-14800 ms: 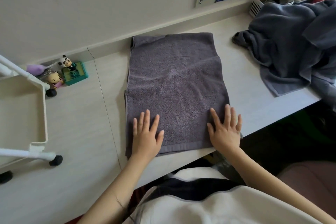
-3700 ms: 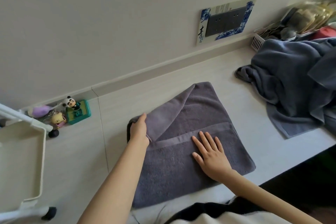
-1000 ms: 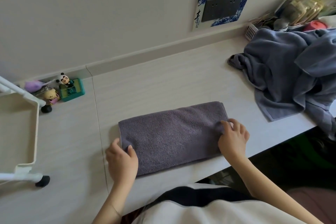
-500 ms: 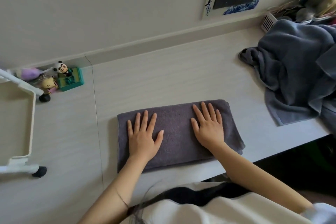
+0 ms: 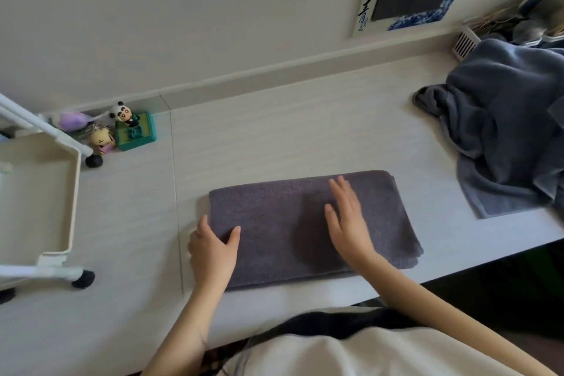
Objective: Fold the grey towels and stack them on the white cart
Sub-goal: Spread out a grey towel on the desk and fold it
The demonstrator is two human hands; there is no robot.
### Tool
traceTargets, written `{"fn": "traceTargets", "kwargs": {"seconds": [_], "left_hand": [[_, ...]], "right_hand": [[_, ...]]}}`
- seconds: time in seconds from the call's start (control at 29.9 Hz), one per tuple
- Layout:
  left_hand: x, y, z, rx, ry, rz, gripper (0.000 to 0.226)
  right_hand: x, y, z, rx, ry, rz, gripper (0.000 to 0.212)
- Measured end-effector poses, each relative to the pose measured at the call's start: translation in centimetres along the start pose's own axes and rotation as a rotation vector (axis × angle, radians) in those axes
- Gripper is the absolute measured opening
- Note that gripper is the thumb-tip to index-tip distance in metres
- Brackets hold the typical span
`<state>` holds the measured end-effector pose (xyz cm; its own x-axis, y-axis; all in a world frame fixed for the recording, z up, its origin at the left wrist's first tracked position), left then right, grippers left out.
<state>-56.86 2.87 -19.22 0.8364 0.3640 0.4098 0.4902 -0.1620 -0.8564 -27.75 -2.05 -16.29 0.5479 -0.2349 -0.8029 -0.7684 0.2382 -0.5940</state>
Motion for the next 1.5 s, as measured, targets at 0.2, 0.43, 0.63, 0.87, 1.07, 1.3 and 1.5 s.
{"fn": "traceTargets", "kwargs": {"seconds": [0.2, 0.43, 0.63, 0.87, 1.07, 1.3, 1.5], "left_hand": [[-1.0, 1.2, 0.9, -0.265, -0.198, -0.363, 0.044], [5.7, -1.6, -1.2, -0.544, -0.009, -0.738, 0.027], [15.3, -4.1, -5.3, -0.379, 0.306, -0.435, 0.046], [24.7, -1.3, -10.2, -0.276, 0.558, -0.184, 0.040], [30.2, 5.9, -13.8, -0.282, 0.666, -0.051, 0.030], [30.3, 13.5, -15.2, -0.286, 0.649, 0.168, 0.030], [28.7, 14.9, -14.8, -0.605, 0.481, -0.014, 0.037]], "right_hand": [[-1.8, 5.1, -2.1, -0.053, 0.289, 0.560, 0.043], [-0.9, 5.6, -2.4, -0.012, 0.306, 0.542, 0.040], [0.0, 4.7, -1.8, -0.054, 0.461, 1.003, 0.053], [5.4, -8.8, -2.9, 0.304, 0.439, 0.569, 0.039], [11.2, -11.5, -3.5, -0.002, 0.644, 0.627, 0.051], [12.5, -11.7, -2.5, -0.270, 0.581, 0.614, 0.049], [11.8, -11.7, -1.2, -0.330, 0.564, 0.507, 0.050]]}}
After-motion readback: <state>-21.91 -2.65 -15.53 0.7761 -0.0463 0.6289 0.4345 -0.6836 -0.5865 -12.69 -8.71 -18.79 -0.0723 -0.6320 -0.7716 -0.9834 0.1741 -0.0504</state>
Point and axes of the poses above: each hand's wrist, its own z-axis towards the middle knuckle, its own y-axis out of the palm, x = y × z, the point moved 9 cm from there along z, towards the middle knuckle, and after that the axes turned 3 degrees about z, right-handed, at the moved point
